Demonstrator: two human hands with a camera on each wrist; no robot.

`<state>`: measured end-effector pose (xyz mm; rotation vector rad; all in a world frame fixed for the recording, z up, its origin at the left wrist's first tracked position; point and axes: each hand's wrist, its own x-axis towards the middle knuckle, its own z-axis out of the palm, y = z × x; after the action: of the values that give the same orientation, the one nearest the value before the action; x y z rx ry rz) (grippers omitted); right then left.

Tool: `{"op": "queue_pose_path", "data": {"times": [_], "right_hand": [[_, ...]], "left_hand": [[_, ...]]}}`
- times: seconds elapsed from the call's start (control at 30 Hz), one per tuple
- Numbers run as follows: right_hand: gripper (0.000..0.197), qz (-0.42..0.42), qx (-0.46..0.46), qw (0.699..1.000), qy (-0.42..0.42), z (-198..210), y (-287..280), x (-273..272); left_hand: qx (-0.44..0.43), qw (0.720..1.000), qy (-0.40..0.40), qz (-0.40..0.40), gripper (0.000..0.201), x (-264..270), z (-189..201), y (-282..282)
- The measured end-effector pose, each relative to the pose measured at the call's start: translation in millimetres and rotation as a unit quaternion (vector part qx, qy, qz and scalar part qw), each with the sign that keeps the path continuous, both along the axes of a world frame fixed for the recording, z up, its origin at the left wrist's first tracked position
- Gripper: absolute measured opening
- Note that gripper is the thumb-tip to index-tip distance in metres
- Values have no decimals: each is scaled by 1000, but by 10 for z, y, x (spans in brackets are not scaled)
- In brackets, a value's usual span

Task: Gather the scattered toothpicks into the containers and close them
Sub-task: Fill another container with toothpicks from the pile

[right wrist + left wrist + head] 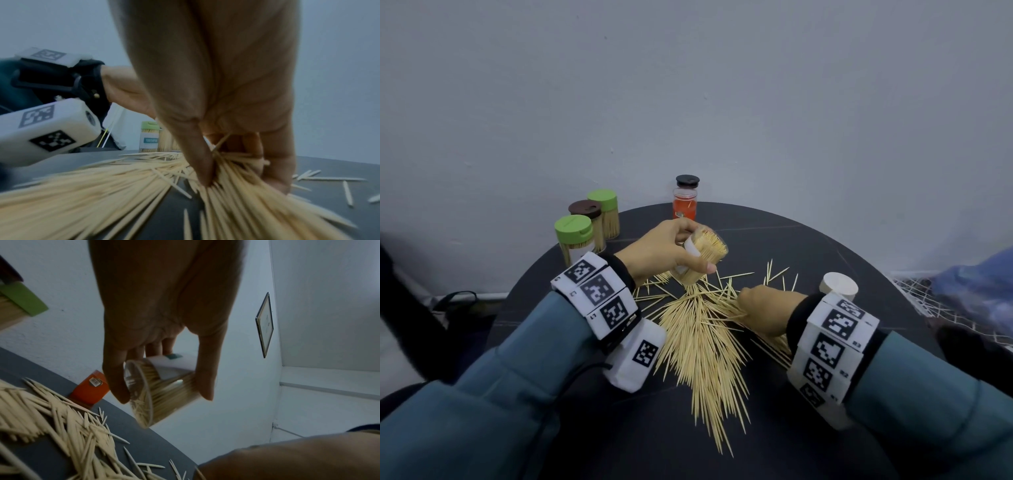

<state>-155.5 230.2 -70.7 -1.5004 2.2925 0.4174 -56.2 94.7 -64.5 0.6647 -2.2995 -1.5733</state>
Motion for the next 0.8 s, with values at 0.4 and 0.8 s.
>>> {"op": "queue_pose_path", "data": {"times": [0.4, 0.8], "right_hand": [[29, -85, -51, 958, -270, 134, -102, -356], [30, -168, -144, 799, -560, -73, -293, -536]], "left_hand": [[10, 1000, 3, 7, 59, 12, -4, 0], [10, 1000, 6, 24, 59, 2, -10, -12]]}}
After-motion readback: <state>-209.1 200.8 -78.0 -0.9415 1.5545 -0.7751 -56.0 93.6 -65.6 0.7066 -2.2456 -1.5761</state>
